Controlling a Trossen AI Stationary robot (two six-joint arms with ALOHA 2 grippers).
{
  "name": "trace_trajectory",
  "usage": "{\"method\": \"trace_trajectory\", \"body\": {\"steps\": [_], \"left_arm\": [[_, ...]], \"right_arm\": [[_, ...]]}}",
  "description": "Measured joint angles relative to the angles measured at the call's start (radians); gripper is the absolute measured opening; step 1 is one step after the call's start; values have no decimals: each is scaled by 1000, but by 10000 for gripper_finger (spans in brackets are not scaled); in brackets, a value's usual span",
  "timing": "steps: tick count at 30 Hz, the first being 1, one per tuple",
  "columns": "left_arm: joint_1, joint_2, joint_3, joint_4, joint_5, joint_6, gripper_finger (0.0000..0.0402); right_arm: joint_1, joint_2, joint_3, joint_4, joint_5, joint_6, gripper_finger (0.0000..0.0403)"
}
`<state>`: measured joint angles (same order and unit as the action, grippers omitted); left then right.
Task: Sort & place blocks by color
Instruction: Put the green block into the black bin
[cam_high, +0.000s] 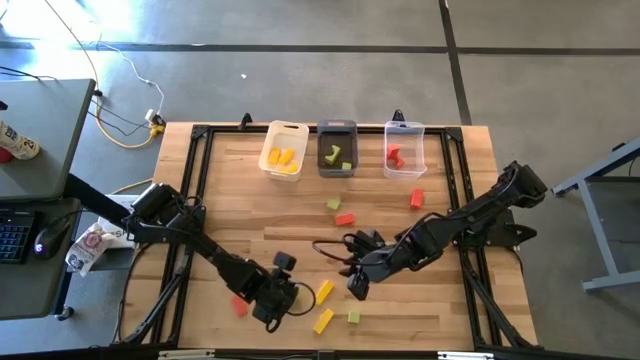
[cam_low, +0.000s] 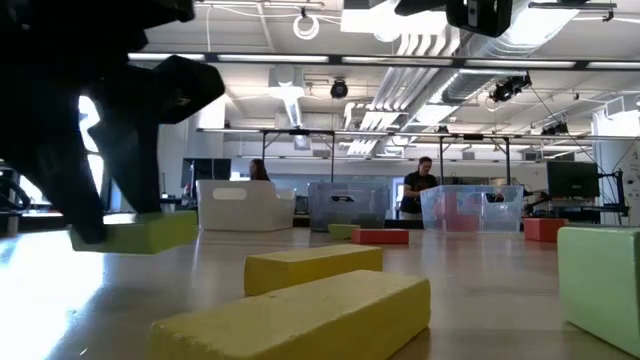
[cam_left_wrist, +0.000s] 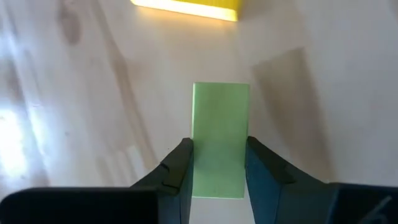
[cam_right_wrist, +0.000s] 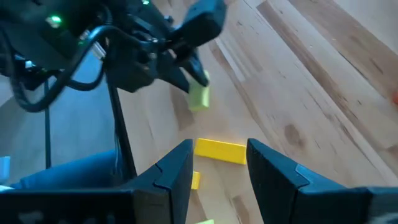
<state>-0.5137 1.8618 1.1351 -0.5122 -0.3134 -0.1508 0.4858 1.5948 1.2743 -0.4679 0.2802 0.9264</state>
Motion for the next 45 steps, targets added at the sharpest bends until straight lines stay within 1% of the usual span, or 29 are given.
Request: {"method": "trace_trajectory", "body": {"steps": [8,12,15,20,25,29,36,42,45], "left_arm": [[53,-55,2,-21,-25,83,86],[78,-111,2,-12,-67,133,86],[100,-146,2,-4,-98,166,86],[136,-182,3,33,-161,208,86],[163,-193,3,120,-173,263,86],[173,-193,3,192,-183,316,86],[174,-193,3,292,-279,387,86],[174,-193,3,346,-374,442,87],[174,-193,3,372,-388,443,90]], "right_arm": [[0,0,0,7,6,-8,138],[0,0,0,5,22,-10,141],[-1,1,0,4,45,-10,155],[-5,1,0,18,130,0,194],[-29,1,0,28,137,38,218],[-51,1,0,28,136,45,220],[-76,1,0,25,125,71,220],[-89,1,0,25,104,87,220],[-97,1,0,24,109,87,220]]}}
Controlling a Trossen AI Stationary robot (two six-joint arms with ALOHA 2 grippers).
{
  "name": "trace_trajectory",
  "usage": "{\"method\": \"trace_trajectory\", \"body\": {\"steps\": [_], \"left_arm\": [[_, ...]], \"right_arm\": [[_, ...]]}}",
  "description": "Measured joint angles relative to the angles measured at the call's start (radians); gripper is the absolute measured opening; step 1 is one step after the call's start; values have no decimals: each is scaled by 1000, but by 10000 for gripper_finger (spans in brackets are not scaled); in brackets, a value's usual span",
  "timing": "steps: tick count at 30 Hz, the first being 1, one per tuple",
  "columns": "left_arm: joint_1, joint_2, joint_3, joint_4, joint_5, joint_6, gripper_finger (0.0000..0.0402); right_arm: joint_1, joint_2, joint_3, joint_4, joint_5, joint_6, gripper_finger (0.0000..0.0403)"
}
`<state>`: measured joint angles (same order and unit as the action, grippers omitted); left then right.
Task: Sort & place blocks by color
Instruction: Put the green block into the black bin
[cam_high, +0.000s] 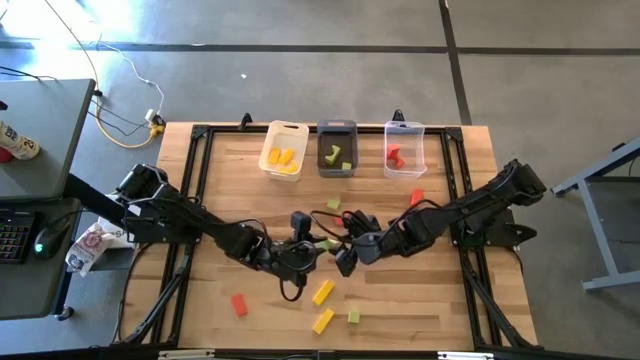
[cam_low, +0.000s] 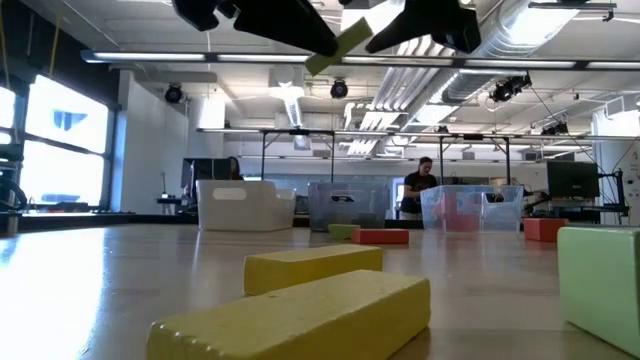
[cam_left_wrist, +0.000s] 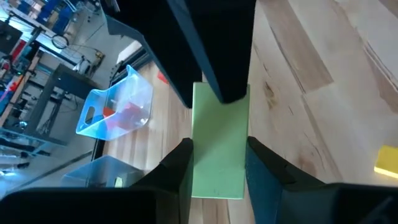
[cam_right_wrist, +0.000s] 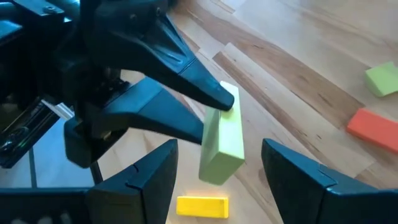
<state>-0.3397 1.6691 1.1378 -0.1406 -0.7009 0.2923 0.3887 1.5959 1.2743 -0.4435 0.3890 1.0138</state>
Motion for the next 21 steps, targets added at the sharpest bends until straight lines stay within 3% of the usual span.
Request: {"method": "trace_trajectory", "body": {"steps": [6,17,21], "left_arm": [[0,0,0,15,-22,17,91],[0,1,0,58,-99,53,91],[-1,0,2,72,-102,52,88]], "right_arm": [[-18,0,0,-1,-5,-6,206],[-44,-1,2,-12,-76,-79,45],[-44,2,1,-15,-86,-114,33]]}}
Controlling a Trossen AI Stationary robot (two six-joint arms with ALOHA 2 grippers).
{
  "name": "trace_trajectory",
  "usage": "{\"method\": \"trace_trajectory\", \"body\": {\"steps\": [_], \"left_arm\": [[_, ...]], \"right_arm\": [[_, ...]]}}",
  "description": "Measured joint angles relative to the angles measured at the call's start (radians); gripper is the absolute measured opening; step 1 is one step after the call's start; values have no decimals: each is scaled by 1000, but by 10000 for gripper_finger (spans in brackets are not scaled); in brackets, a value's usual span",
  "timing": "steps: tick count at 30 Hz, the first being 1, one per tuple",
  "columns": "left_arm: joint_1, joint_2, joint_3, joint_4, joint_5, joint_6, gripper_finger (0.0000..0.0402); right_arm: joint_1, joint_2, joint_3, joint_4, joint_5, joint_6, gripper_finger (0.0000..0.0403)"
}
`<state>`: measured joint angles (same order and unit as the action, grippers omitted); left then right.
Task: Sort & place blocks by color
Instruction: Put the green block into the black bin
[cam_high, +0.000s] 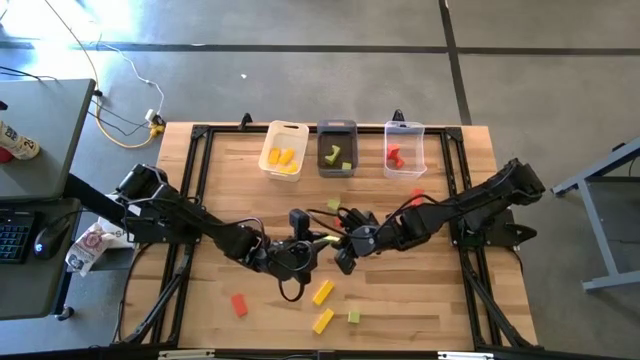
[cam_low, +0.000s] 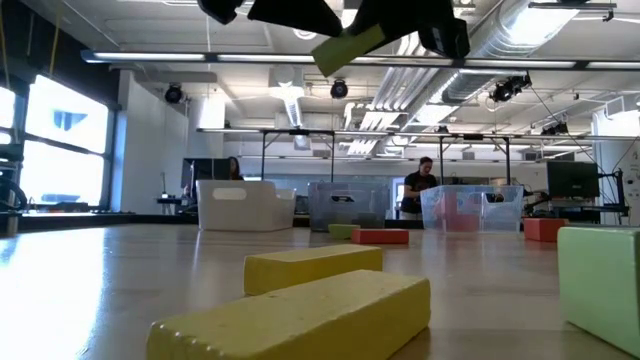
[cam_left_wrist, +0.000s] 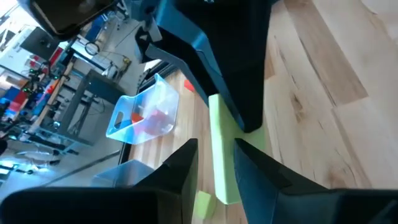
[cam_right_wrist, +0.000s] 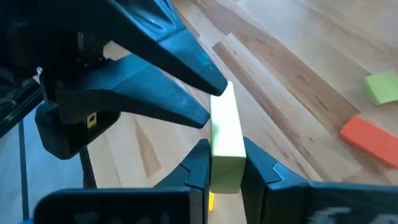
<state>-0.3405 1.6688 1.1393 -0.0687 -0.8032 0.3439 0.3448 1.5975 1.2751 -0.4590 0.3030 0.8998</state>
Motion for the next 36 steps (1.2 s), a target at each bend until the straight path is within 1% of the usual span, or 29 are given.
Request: {"method": "trace_trajectory", "body": {"steps": [6,16,22,27,30,36], "left_arm": [[1,0,0,-5,-7,-4,83],[-2,0,0,-18,-28,-62,88],[-3,1,0,-57,-37,-114,107],[0,1,0,-155,-71,-191,126],[10,1,0,-227,-50,-254,130],[47,1,-1,-357,66,-356,125]], "right_arm": [[0,0,0,-2,8,-9,33],[-39,0,0,-98,31,-11,35],[-88,-1,0,-168,46,-45,36],[-139,-1,0,-202,67,-84,37],[-174,-1,0,-205,68,-121,37],[-252,-2,0,-205,79,-189,38]]}}
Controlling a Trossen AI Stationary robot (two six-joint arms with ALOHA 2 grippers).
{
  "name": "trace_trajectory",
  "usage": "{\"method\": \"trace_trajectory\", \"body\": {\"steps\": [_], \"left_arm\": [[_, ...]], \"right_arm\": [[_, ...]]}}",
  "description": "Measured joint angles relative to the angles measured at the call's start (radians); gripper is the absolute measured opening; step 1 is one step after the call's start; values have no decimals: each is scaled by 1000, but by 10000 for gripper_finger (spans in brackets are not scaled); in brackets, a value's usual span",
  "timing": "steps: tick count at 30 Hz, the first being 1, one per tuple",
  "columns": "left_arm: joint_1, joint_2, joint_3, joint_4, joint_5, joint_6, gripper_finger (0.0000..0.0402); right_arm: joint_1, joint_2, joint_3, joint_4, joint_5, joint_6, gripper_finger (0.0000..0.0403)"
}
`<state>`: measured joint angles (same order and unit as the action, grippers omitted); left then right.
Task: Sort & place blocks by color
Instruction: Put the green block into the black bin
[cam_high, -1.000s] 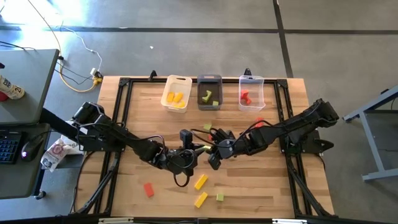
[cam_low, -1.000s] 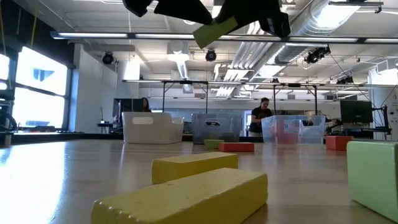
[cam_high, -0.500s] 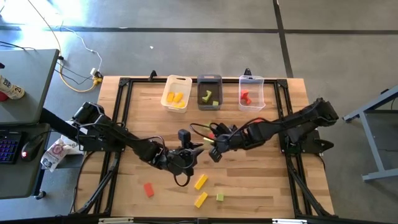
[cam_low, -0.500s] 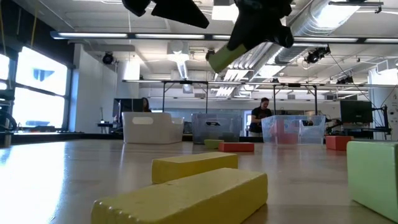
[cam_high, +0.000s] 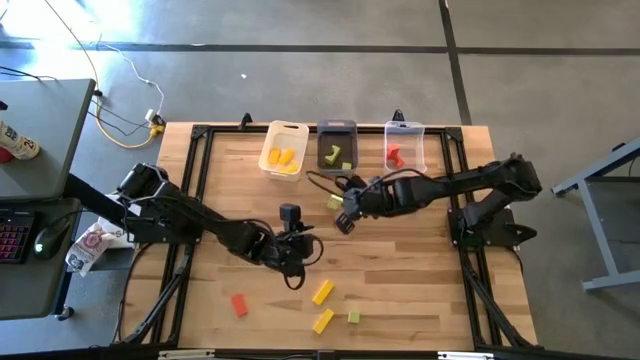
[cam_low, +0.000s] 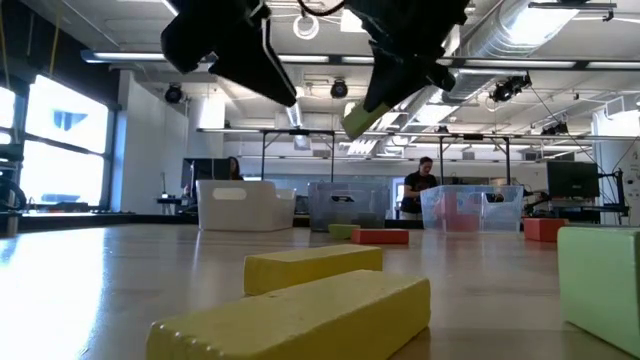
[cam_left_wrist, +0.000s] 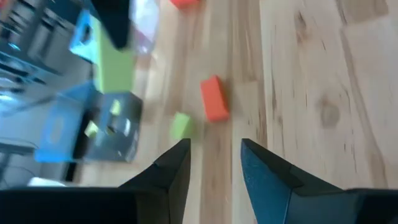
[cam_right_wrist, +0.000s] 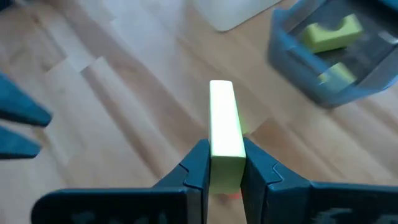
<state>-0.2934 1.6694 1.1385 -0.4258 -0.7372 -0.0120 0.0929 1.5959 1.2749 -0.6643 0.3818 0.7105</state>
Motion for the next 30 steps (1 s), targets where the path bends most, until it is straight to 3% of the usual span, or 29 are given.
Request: {"method": "trace_trajectory", "body": {"steps": [9,21,30], "left_arm": [[83,0,0,-109,141,-39,122],[204,0,0,-110,387,14,119],[243,0,0,-110,413,17,117]], "right_arm": [[-118,0,0,0,49,-126,39],[-228,7,-1,11,136,-256,39],[-287,74,-1,111,140,-292,39]]}}
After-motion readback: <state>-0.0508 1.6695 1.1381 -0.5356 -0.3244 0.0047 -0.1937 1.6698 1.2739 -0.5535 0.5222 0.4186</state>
